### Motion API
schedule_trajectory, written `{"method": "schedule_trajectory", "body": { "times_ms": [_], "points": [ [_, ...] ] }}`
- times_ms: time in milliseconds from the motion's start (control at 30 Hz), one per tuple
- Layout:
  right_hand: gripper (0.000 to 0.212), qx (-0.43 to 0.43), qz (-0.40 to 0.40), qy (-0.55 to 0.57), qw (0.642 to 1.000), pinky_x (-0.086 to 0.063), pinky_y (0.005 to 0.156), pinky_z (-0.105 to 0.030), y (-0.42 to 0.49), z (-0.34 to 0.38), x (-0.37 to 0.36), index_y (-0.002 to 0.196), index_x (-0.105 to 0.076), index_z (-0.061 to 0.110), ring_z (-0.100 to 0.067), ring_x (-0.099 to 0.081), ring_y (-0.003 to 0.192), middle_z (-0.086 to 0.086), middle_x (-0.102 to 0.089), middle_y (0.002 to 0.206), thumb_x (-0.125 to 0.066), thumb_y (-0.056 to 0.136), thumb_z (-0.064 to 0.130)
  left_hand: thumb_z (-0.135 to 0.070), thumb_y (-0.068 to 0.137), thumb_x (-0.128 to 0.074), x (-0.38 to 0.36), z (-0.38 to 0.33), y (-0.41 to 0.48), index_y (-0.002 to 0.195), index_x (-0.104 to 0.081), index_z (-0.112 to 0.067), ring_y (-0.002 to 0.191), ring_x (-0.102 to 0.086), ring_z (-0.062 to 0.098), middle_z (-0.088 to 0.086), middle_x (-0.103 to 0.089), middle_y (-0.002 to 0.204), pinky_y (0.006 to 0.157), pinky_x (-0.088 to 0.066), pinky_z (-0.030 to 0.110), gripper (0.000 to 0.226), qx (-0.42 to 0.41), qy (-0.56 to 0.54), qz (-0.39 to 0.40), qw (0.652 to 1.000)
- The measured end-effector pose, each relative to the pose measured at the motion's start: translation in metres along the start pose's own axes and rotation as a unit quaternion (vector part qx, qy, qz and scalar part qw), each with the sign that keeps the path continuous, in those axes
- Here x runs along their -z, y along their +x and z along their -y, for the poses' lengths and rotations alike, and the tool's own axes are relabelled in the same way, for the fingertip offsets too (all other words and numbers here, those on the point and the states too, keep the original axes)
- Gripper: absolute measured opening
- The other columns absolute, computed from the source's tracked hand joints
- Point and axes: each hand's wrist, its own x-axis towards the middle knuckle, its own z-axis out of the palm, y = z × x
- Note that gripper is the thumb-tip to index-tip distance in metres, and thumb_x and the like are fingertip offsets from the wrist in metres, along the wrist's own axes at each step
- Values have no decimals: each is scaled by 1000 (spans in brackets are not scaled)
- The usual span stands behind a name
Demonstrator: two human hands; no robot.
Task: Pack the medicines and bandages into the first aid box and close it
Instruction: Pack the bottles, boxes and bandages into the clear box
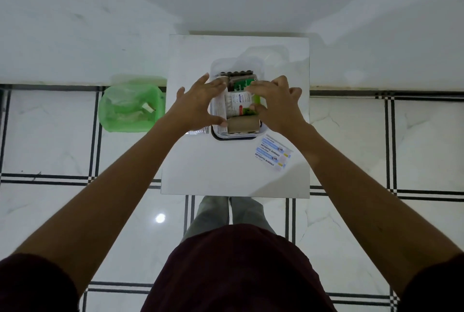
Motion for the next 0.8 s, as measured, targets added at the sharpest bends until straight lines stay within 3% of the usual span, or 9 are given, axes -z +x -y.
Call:
{"method": "schedule_trajectory", "body": {
  "times_ms": [100, 200, 267, 333, 400, 533, 633, 800],
  "points": [
    [42, -14, -32, 75, 997, -21, 83, -35, -7, -6, 0, 126, -56, 26, -20, -43, 117, 6, -57, 133, -64, 85, 25, -48, 70, -72, -8, 7, -8, 141, -42, -25, 143, -26, 21, -5, -39, 150, 110, -30, 56, 81, -43, -100, -116, 987],
    [38, -19, -85, 162, 983, -39, 90, -39, -19, -12, 1, 121, -59, 20, -22, -52, 111, 1, -63, 123, -66, 84, 20, -33, 78, -72, -16, 14, -21, 131, -55, -15, 130, -46, 23, 0, -55, 135, 107, -38, 38, 57, -27, -184, -235, 954],
    [31, -54, -133, 207, 968, -48, 83, -33, -27, -16, 3, 114, -63, 16, -20, -58, 96, -2, -67, 111, -67, 83, 17, -23, 83, -66, -20, 21, -31, 126, -58, -10, 121, -53, 23, 4, -60, 129, 100, -40, 29, 45, 15, -217, -259, 941],
    [23, -105, -150, 215, 959, -50, 77, -29, -36, -25, 4, 105, -65, 12, -16, -59, 84, -4, -68, 101, -68, 82, 16, -15, 79, -60, -24, 33, -38, 124, -59, -9, 117, -54, 25, 8, -62, 126, 98, -37, 25, 45, 48, -211, -227, 950],
    [22, -163, -100, 194, 962, -49, 77, -30, -47, -38, -2, 100, -66, 11, -15, -58, 81, -7, -68, 98, -71, 80, 19, -10, 74, -62, -30, 48, -41, 127, -57, -9, 120, -52, 28, 11, -60, 128, 100, -37, 30, 52, 67, -172, -154, 971],
    [47, -233, 63, 123, 963, -47, 89, -40, -72, -49, -30, 114, -60, 15, -25, -58, 105, -8, -62, 114, -76, 74, 35, -14, 72, -74, -44, 67, -38, 132, -51, -9, 125, -48, 34, 14, -56, 133, 101, -42, 48, 65, 55, -45, -54, 996],
    [72, -223, 142, 15, 964, -41, 95, -47, -80, -43, -46, 130, -47, 19, -28, -47, 122, -8, -50, 135, -75, 71, 49, -19, 71, -77, -51, 67, -34, 133, -51, -9, 124, -48, 34, 14, -55, 134, 99, -43, 49, 68, 64, -17, -47, 997],
    [81, -202, 153, -67, 965, -42, 91, -46, -82, -36, -60, 132, -38, 19, -28, -44, 119, -9, -45, 133, -76, 68, 52, -18, 74, -76, -59, 68, -30, 131, -51, -7, 114, -51, 36, 14, -56, 129, 89, -47, 48, 63, 76, -7, -49, 996]
  ]
}}
